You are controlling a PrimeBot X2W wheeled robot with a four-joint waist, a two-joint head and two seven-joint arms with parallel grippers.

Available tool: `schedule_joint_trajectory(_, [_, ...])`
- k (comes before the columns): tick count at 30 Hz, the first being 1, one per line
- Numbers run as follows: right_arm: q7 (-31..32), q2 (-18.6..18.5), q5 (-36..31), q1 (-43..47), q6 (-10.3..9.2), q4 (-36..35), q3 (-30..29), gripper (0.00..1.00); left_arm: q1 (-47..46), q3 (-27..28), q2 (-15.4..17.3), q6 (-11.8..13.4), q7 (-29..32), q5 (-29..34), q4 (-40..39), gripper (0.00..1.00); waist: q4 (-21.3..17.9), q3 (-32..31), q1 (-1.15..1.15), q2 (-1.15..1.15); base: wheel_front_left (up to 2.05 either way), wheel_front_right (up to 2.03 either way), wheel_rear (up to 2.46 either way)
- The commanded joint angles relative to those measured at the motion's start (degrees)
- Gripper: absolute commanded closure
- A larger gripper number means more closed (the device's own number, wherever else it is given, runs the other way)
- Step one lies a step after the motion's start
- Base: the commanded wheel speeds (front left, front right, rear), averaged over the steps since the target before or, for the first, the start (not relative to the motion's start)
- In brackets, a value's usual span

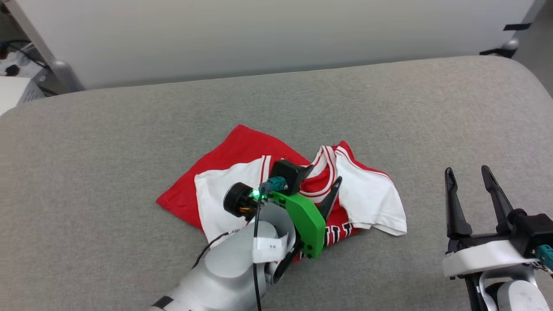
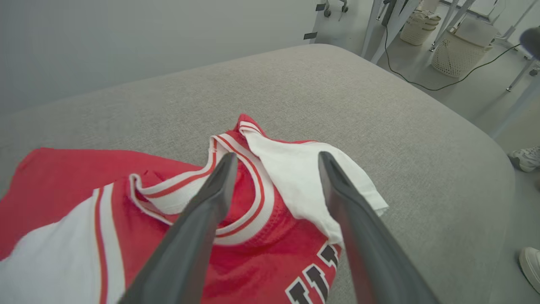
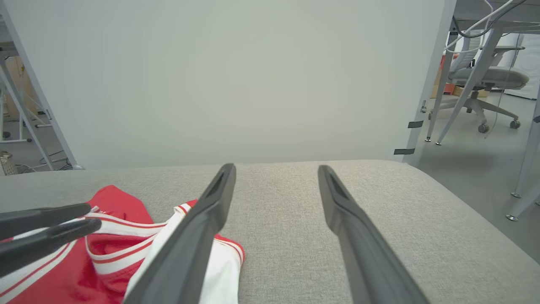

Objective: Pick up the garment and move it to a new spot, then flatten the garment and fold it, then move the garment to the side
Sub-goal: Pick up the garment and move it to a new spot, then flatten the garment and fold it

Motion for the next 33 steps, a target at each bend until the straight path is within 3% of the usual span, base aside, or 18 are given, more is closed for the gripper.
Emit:
schedule_joint_trajectory(1, [-0.51, -0.09, -0.38, 1.16, -0.05, -0.24, -0.1, 0.0, -1.28, 1.08, 0.41, 0.5, -1.18, -0.5, 0.61, 0.0, 5.23, -3.04, 0.0, 0.0, 0.0, 0.0, 0.0])
schedule_joint_trajectory(7, [-0.51, -0.09, -1.17, 2.77, -0.05, -0.94, -0.75, 0.0, -0.39, 7.27, 5.43, 2.47, -3.18, 0.53, -1.68, 0.0, 9.27, -4.31, 0.0, 0.0, 0.0, 0.0, 0.0])
schedule_joint_trajectory(12, [-0.51, -0.09, -1.78, 4.03, -0.05, -2.02, -0.9, 0.0, 9.41, 18.27, 13.24, 4.36, -3.26, 6.04, -14.3, 0.0, 11.26, -4.2, 0.0, 0.0, 0.0, 0.0, 0.0])
schedule_joint_trajectory(14, [-0.51, -0.09, -1.87, 4.36, -0.05, -2.22, -0.96, 0.0, 13.79, 21.14, 14.26, 4.55, -3.27, 7.38, -17.82, 0.0, 11.54, -4.27, 0.0, 0.0, 0.0, 0.0, 0.0])
schedule_joint_trajectory(23, [-0.51, -0.09, -1.69, 6.34, -0.05, -3.09, -0.61, 0.0, 27.76, 28.07, 11.71, 4.38, -3.27, 12.71, -26.54, 0.0, 11.9, -4.5, 0.0, 0.0, 0.0, 0.0, 0.0])
schedule_joint_trajectory(33, [-0.51, -0.09, -1.36, 6.41, -0.05, -2.85, 0.2, 0.0, 30.95, 30.77, 9.01, 2.84, -2.92, 16.24, -25.21, 0.0, 10.92, -4.6, 0.0, 0.0, 0.0, 0.0, 0.0])
